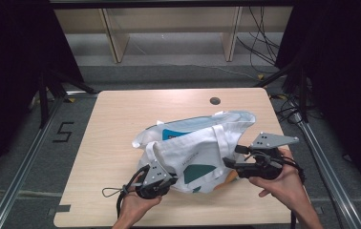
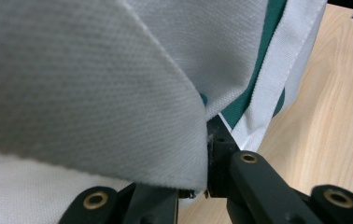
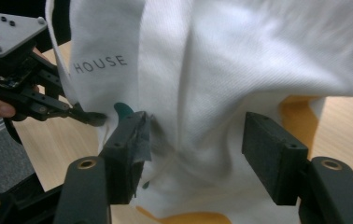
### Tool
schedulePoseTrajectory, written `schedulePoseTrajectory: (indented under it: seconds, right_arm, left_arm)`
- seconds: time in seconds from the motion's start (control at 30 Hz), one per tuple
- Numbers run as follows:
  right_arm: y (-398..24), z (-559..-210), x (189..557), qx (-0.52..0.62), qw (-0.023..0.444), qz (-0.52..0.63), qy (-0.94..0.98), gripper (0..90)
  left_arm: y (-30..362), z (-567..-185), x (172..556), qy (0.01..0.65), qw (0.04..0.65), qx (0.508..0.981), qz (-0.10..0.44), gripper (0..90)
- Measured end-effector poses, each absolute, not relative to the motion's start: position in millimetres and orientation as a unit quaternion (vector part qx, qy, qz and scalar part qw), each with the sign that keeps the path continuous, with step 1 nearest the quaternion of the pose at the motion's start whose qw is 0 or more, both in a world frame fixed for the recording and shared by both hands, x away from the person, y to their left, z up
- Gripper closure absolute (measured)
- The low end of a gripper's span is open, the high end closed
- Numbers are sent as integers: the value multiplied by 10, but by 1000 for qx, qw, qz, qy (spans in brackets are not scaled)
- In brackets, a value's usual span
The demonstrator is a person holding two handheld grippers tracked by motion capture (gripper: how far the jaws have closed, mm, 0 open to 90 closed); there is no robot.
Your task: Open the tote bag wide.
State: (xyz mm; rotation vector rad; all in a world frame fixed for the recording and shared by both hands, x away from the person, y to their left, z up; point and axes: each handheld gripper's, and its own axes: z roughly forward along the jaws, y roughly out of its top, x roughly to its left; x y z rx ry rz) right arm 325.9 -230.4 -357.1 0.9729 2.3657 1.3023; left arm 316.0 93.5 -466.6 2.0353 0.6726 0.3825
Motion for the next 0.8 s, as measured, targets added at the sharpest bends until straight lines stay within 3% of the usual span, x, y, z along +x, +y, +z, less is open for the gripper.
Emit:
schedulePoseTrajectory:
  seconds: [0.03,0.07,0.13,0.17,0.2,0.27,0.8]
  right_arm:
    - [-2304,-3571,3259,336,135,450,817,463]
    - [-2308,-3622,3310,323,146,457,816,611]
    - [-2330,-3630,3318,316,144,459,818,724]
    - [-2330,-3630,3318,316,144,459,818,724]
    - [-2370,-3634,3316,304,153,462,819,838]
    - [-2401,-3633,3298,288,165,462,823,890]
    - [-2491,-3898,3150,265,164,446,839,900]
  left_arm:
    - [935,-4666,3160,274,464,828,156,840]
    - [936,-4666,3142,287,464,824,153,840]
    - [936,-4667,3143,287,465,824,153,840]
    - [936,-4667,3143,287,465,824,153,840]
    - [934,-4679,3150,290,473,819,149,840]
    - [946,-4666,3155,275,468,825,160,840]
    - [877,-4629,3065,262,485,814,183,832]
